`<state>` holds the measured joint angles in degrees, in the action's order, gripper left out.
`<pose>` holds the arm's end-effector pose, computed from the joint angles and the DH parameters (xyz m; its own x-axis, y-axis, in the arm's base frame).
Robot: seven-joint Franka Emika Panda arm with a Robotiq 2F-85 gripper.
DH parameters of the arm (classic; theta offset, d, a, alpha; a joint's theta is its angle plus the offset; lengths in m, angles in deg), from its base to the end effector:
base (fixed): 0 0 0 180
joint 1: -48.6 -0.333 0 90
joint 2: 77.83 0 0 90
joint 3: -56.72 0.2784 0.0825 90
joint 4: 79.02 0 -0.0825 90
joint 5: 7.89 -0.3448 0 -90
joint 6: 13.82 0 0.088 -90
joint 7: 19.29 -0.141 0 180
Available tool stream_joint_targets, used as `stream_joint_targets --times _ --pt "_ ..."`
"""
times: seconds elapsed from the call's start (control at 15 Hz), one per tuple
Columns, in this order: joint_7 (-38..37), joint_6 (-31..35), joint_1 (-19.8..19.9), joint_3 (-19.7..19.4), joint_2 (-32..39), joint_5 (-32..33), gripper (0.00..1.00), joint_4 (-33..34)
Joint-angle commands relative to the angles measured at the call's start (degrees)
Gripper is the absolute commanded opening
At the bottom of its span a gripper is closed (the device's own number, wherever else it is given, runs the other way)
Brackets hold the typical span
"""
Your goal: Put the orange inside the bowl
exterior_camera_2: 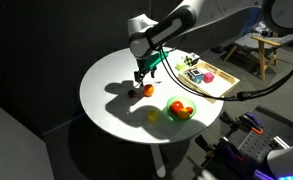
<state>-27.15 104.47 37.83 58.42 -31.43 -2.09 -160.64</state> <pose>0.6312 0.1287 0.1644 0.9798 0.1202 -0.1601 0.1343 -0.9876 0.0809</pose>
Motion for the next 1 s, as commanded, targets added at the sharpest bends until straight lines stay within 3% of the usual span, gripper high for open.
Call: stream_joint_targets --times 0.0,0.93 --pt "-0.69 2.57 0.34 -0.65 -4.08 0.20 1.00 -5.95" --pt "6.66 16.57 2.99 1.22 -2.66 -1.16 1.00 -10.17"
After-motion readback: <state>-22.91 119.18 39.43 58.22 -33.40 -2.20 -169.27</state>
